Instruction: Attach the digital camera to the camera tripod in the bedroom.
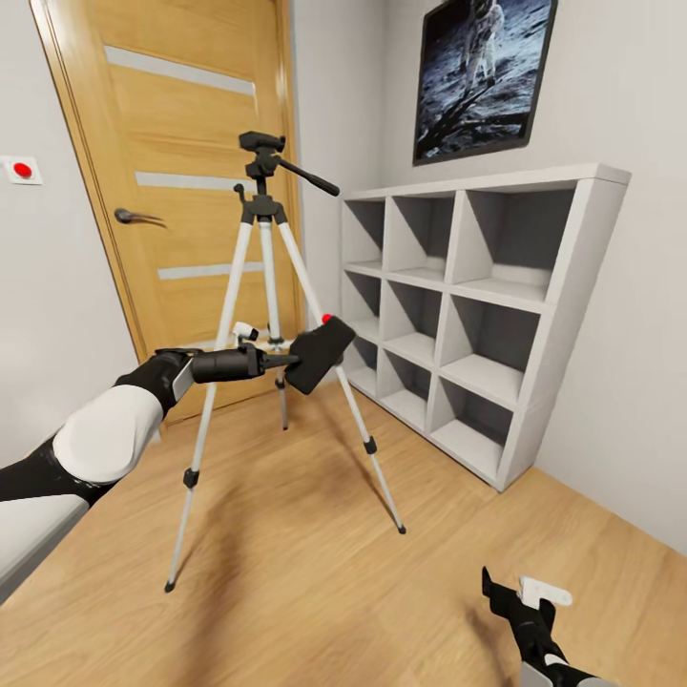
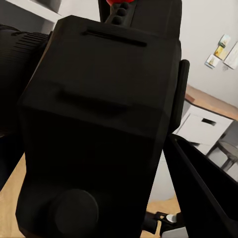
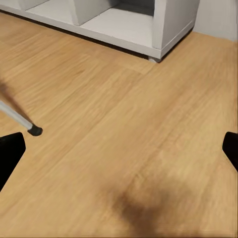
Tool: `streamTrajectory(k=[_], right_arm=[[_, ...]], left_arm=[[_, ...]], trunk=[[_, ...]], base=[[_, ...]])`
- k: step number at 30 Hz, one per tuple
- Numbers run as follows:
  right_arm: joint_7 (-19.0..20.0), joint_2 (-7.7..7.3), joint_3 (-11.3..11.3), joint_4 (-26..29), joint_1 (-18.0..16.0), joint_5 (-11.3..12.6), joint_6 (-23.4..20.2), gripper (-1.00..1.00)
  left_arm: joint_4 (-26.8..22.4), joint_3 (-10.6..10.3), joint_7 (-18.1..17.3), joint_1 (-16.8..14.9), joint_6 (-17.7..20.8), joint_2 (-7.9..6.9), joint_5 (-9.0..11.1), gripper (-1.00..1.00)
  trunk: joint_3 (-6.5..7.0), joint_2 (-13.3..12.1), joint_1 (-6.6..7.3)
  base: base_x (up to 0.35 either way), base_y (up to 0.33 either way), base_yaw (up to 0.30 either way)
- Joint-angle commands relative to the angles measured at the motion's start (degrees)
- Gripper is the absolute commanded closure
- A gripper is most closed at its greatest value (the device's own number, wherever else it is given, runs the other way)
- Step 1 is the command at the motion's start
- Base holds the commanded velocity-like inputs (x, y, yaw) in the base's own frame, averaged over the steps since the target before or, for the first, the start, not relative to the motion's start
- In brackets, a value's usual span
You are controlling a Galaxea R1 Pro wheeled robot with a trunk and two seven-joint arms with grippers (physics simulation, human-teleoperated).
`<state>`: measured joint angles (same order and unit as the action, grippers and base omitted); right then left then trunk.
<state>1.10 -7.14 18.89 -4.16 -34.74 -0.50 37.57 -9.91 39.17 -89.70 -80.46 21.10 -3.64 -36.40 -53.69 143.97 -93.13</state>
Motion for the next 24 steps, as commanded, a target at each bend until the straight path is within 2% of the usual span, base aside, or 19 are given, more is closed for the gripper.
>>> streamTrajectory(k=[1,10,24], right_arm=[[-0.15,-0.04,0.07,-0.24,0.14,-0.12,0.37,-1.0],[-1.14,-0.06,-3.88,-0.25,1.59,-2.36,0.39,-1.0],[-1.36,-0.01,-4.93,-0.28,2.21,-3.42,0.31,-1.0]], left_arm=[[-0.03,0.39,-0.3,-0.05,0.49,0.0,-0.61,1.0],[-0.03,-1.37,-0.3,-0.05,0.52,0.0,-0.61,1.0],[-0.03,-1.81,-0.3,-0.05,0.52,0.06,-0.61,1.0]], trunk=[[0.17,0.01,0.04],[2.27,-0.11,0.27],[5.44,-0.3,0.63]], base=[[0.0,0.0,0.0],[0.0,0.0,0.0],[0.0,0.0,-0.01]])
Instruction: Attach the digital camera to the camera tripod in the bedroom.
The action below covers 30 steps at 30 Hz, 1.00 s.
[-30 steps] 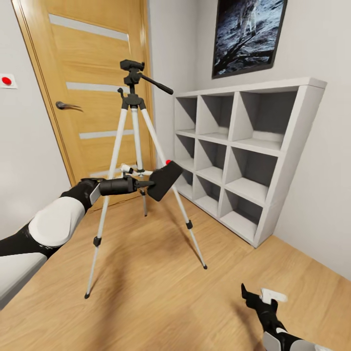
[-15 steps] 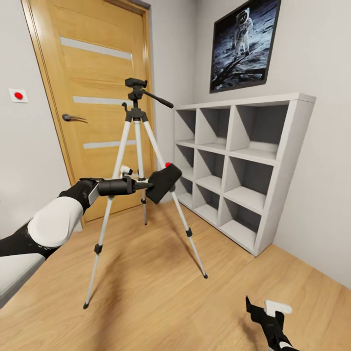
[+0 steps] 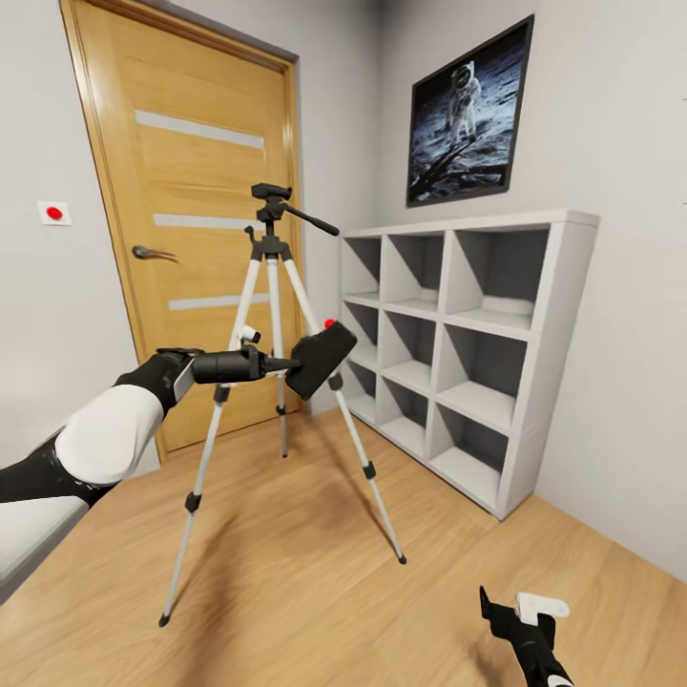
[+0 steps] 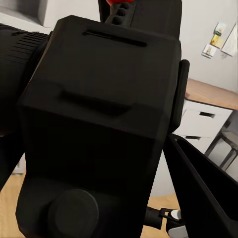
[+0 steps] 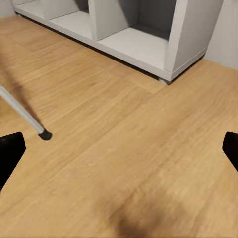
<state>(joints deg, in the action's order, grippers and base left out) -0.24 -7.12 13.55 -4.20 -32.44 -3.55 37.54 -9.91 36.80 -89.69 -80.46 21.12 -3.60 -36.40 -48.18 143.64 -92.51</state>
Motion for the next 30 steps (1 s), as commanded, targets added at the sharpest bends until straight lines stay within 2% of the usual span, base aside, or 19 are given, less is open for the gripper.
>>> streamTrajectory(k=[1,25,30], right_arm=[[-0.03,-0.02,0.39,-0.25,-0.08,-0.39,0.35,-1.0],[-0.03,0.0,0.27,-0.26,0.08,-0.66,0.34,-1.0],[-0.03,0.0,0.25,-0.24,0.09,-0.66,0.34,-1.0]], left_arm=[[-0.03,0.56,-0.31,-0.05,0.5,0.03,-0.61,1.0],[-0.03,0.59,-0.31,0.01,0.42,0.0,-0.61,1.0],[0.03,0.62,-0.31,0.03,0.37,-0.21,-0.61,1.0]], trunk=[[0.1,0.01,0.04],[3.33,-0.31,0.65],[2.86,-0.31,0.65]], base=[[0.0,0.0,-0.061],[0.0,0.0,-0.068],[0.0,0.0,-0.012]])
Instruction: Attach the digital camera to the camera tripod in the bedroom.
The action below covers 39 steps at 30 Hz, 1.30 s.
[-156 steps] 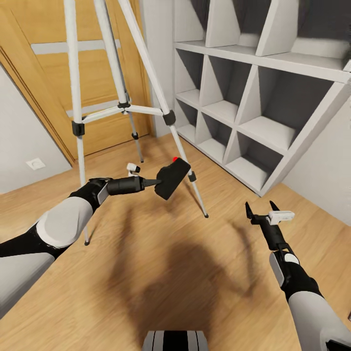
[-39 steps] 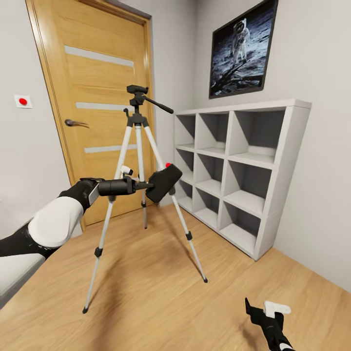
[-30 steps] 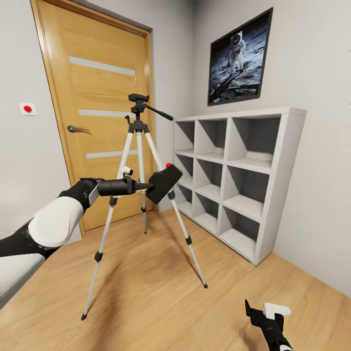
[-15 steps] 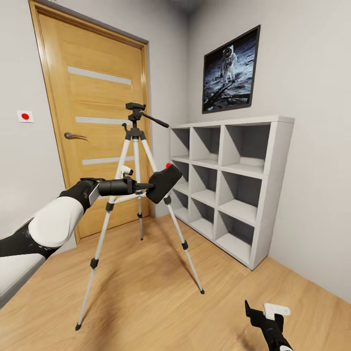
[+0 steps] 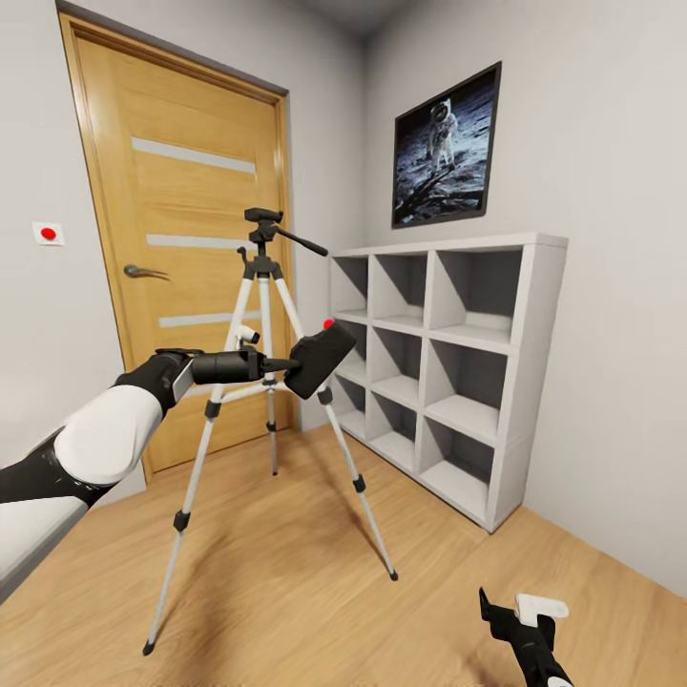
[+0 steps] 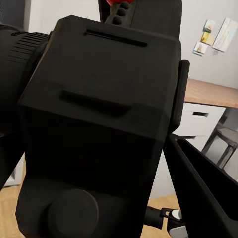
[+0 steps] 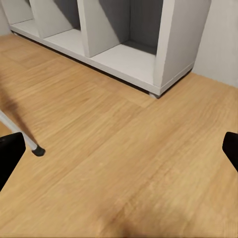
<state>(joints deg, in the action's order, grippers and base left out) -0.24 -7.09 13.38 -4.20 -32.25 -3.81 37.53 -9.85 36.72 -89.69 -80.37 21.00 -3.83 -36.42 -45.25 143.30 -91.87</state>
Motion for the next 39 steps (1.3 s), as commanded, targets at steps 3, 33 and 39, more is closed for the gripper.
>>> streamTrajectory(k=[3,33,39], right_arm=[[-0.02,-0.03,0.42,-0.23,-0.1,-0.4,0.35,-1.0],[-0.05,-0.03,0.42,-0.25,-0.1,-0.4,0.35,-1.0],[-0.03,-0.03,0.42,-0.25,-0.1,-0.4,0.35,-1.0]], left_arm=[[0.01,0.71,-0.31,-0.05,0.47,-0.05,-0.58,1.0],[0.25,0.87,-0.31,0.03,0.33,-4.37,-0.38,1.0],[0.23,0.89,-0.31,0.04,0.47,-4.31,-0.33,1.0]], trunk=[[-0.35,0.04,0.02],[-3.15,0.04,0.02],[-3.71,0.04,0.02]], base=[[0.0,0.0,-0.005],[0.0,0.0,0.0],[0.0,0.0,0.0]])
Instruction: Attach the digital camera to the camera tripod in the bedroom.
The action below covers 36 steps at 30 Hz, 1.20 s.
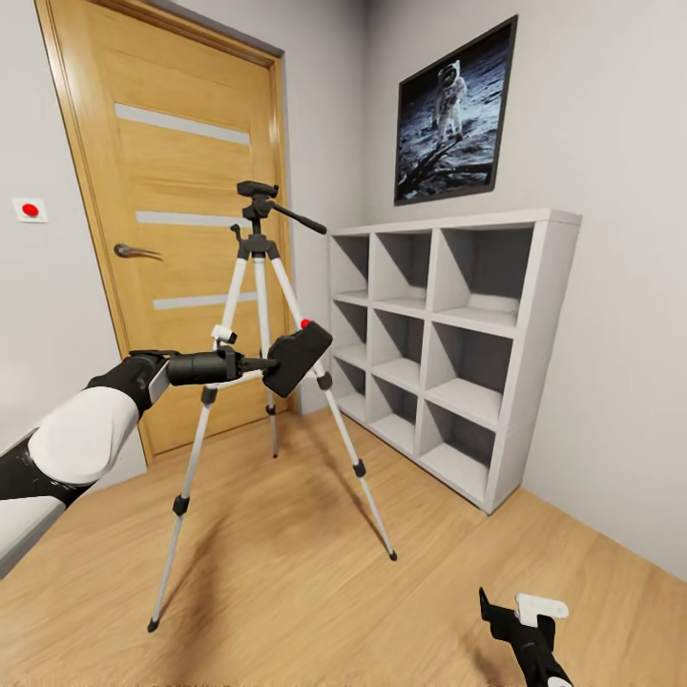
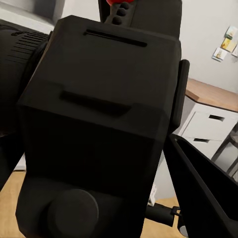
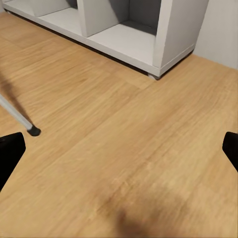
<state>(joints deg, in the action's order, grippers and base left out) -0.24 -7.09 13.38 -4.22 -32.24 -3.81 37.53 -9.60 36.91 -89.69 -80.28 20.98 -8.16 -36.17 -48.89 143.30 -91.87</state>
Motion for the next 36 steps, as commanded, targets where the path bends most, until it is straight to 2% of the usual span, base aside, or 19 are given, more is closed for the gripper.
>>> streamTrajectory(k=[1,19,26,36], right_arm=[[-0.02,-0.03,0.42,-0.23,-0.1,-0.4,0.35,-1.0],[-0.03,-0.03,0.42,-0.25,-0.1,-0.4,0.35,-1.0],[-0.04,-0.03,0.42,-0.26,-0.1,-0.4,0.35,-1.0],[-0.08,0.05,0.42,-0.26,-0.1,-0.4,0.35,-1.0]], left_arm=[[-0.02,0.72,-0.32,-0.06,0.5,0.03,-0.58,1.0],[0.01,0.8,-0.32,-0.05,0.46,0.08,-0.57,1.0],[0.02,0.79,-0.32,-0.05,0.46,0.25,-0.55,1.0],[0.02,0.79,-0.32,-0.05,0.54,0.99,-0.56,1.0]], trunk=[[-0.16,0.04,0.02],[-1.84,0.04,0.02],[-0.94,-0.07,0.2],[-0.08,-4.08,2.4]], base=[[0.0,0.0,0.0],[0.0,0.0,0.0],[0.0,0.0,0.0],[0.0,0.0,0.0]])
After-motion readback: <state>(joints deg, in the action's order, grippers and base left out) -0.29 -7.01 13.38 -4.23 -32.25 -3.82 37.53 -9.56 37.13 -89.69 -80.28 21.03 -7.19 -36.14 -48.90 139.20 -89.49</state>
